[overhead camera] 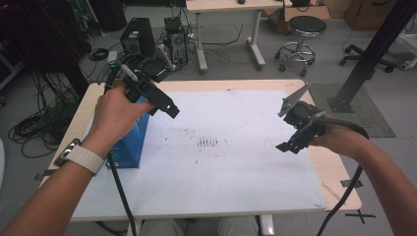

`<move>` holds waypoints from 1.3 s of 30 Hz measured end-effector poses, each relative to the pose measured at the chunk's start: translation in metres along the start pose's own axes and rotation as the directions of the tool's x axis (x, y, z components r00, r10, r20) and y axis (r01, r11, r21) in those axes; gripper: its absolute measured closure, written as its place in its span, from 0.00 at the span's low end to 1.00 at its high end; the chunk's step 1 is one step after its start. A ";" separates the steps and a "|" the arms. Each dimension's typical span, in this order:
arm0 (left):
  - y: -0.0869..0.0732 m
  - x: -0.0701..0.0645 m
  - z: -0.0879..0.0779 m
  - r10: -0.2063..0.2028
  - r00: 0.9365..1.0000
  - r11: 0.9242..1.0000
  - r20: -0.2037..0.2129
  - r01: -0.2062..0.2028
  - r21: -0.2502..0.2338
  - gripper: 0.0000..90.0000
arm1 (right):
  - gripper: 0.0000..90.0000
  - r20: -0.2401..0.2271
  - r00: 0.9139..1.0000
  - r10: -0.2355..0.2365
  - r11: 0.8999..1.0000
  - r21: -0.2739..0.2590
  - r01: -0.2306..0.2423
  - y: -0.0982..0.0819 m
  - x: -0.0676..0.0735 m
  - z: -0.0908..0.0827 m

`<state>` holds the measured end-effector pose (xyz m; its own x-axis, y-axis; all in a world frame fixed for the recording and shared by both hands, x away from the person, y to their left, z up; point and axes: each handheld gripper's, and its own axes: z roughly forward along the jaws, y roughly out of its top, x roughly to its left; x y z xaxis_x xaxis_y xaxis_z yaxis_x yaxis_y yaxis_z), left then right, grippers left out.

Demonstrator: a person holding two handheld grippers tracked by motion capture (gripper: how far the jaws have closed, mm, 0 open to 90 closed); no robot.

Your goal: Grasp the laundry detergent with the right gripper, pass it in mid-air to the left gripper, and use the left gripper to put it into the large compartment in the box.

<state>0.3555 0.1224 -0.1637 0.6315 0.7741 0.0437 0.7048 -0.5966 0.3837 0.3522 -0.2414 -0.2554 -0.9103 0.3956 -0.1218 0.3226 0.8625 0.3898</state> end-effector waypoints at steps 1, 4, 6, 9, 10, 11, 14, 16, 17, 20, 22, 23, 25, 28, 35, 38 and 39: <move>0.001 -0.003 0.001 0.013 1.000 1.000 0.004 -0.013 -0.003 0.09 | 0.06 0.002 1.000 0.000 1.000 -0.001 0.000 0.001 -0.001 0.000; 0.004 -0.011 0.003 0.057 0.998 0.998 0.012 -0.057 -0.005 0.08 | 0.06 0.000 1.000 -0.004 1.000 -0.003 0.004 0.005 -0.003 -0.002; 0.006 -0.016 0.004 0.099 0.995 0.995 0.030 -0.100 0.002 0.08 | 0.06 -0.001 1.000 -0.003 1.000 -0.004 0.003 0.008 -0.005 -0.002; 0.010 -0.025 0.008 0.165 0.985 0.986 0.040 -0.166 0.014 0.08 | 0.06 -0.005 1.000 0.000 1.000 -0.002 0.000 0.013 -0.008 -0.001; 0.011 -0.028 0.010 0.186 0.982 0.982 0.042 -0.187 0.021 0.07 | 0.06 -0.007 1.000 -0.002 1.000 -0.002 0.002 0.014 -0.008 -0.001; 0.012 -0.030 0.011 0.200 0.979 0.979 0.048 -0.201 0.025 0.07 | 0.06 -0.007 1.000 -0.002 1.000 -0.002 0.002 0.015 -0.009 0.000; 0.015 -0.038 0.015 0.247 0.966 0.968 0.071 -0.249 0.030 0.07 | 0.06 -0.014 1.000 -0.005 1.000 0.004 0.005 0.019 -0.010 0.002; 0.017 -0.043 0.017 0.277 0.957 0.959 0.085 -0.280 0.032 0.07 | 0.06 -0.016 1.000 -0.007 1.000 0.005 0.007 0.021 -0.011 0.004; 0.018 -0.046 0.018 0.293 0.951 0.954 0.094 -0.297 0.032 0.07 | 0.06 -0.016 1.000 -0.007 1.000 0.003 0.007 0.022 -0.011 0.004; 0.021 -0.054 0.021 0.327 0.939 0.943 0.105 -0.332 0.030 0.07 | 0.06 -0.016 1.000 -0.009 1.000 0.003 0.009 0.024 -0.014 0.005; 0.023 -0.059 0.022 0.347 0.931 0.936 0.110 -0.352 0.027 0.07 | 0.06 -0.017 1.000 -0.006 1.000 0.001 0.006 0.026 -0.015 0.005; 0.024 -0.062 0.023 0.356 0.928 0.932 0.113 -0.361 0.030 0.07 | 0.06 -0.019 1.000 -0.007 1.000 0.002 0.007 0.027 -0.015 0.006; 0.027 -0.067 0.025 0.377 0.919 0.923 0.118 -0.383 0.036 0.07 | 0.06 -0.018 1.000 -0.008 1.000 0.002 0.008 0.028 -0.016 0.006; 0.030 -0.074 0.028 0.402 0.907 0.912 0.124 -0.409 0.034 0.07 | 0.06 -0.016 1.000 -0.007 1.000 -0.004 0.007 0.030 -0.018 0.004; 0.034 -0.093 0.036 0.482 0.863 0.871 0.149 -0.491 0.023 0.07 | 0.06 -0.014 1.000 0.007 1.000 -0.007 -0.007 0.031 -0.025 0.004; 0.034 -0.099 0.038 0.508 0.847 0.856 0.157 -0.517 0.018 0.07 | 0.06 -0.014 1.000 0.008 1.000 -0.005 -0.008 0.031 -0.026 0.005; 0.034 -0.100 0.038 0.517 0.841 0.850 0.160 -0.527 0.018 0.07 | 0.06 -0.015 1.000 0.009 1.000 -0.004 -0.009 0.032 -0.026 0.006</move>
<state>0.3283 0.0163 -0.1900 0.9473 0.3081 0.0875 0.2723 -0.9186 0.2866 0.3879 -0.2228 -0.2450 -0.9112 0.3984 -0.1044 0.3298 0.8575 0.3948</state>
